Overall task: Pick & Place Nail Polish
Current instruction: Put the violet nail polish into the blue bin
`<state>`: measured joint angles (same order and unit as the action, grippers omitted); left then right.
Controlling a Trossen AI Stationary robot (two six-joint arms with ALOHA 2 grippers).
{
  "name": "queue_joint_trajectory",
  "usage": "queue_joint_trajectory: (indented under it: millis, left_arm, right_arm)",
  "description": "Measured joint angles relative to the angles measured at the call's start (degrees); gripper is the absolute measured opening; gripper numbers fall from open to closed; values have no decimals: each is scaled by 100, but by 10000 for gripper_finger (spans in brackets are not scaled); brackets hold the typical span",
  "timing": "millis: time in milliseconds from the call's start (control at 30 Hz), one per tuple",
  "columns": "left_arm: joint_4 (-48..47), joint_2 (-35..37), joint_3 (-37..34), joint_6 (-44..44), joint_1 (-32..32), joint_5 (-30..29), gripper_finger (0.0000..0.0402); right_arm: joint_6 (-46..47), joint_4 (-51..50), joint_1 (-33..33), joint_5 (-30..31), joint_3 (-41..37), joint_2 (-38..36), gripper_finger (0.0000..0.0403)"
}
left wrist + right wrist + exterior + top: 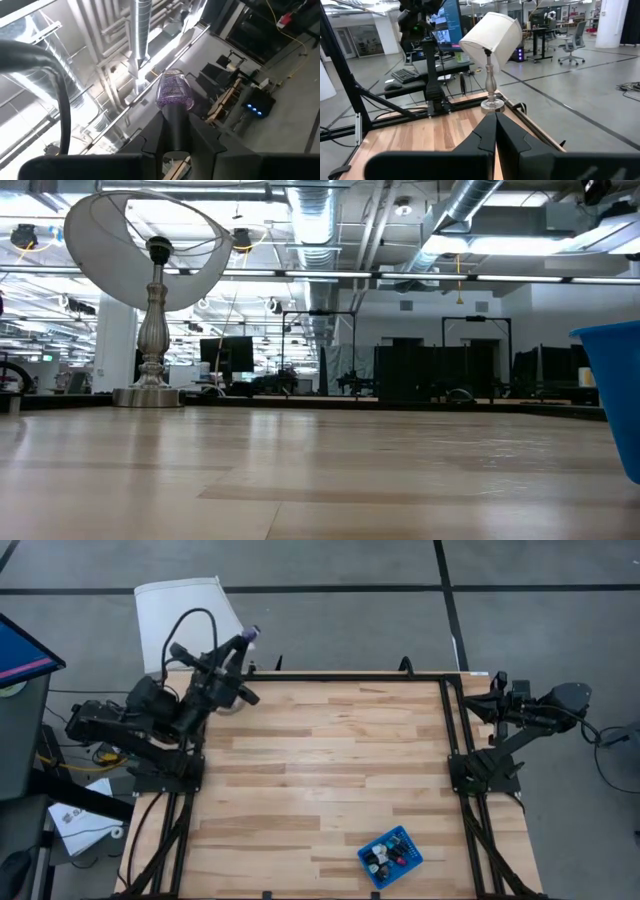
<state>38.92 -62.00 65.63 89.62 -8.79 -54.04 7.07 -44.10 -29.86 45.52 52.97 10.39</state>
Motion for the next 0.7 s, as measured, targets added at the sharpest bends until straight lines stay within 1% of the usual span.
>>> queue_joint_trajectory:
  millis: [300,400,533,600,700]
  left_arm:
    - [39,0,0,22,20,5,50]
    - [60,0,0,20,-42,183,51]
    - [30,-11,181,20,-239,868,51]
    - [64,1,369,-20,-357,1413,51]
    - [57,2,678,-459,-556,2386,52]
  right_arm:
    - [-14,0,-1,2,0,-1,0]
    - [-15,-2,1,2,0,-2,0]
    - [-15,0,-1,2,0,-2,0]
    - [-14,0,-1,2,0,-1,0]
    - [-14,0,0,2,-1,-1,0]
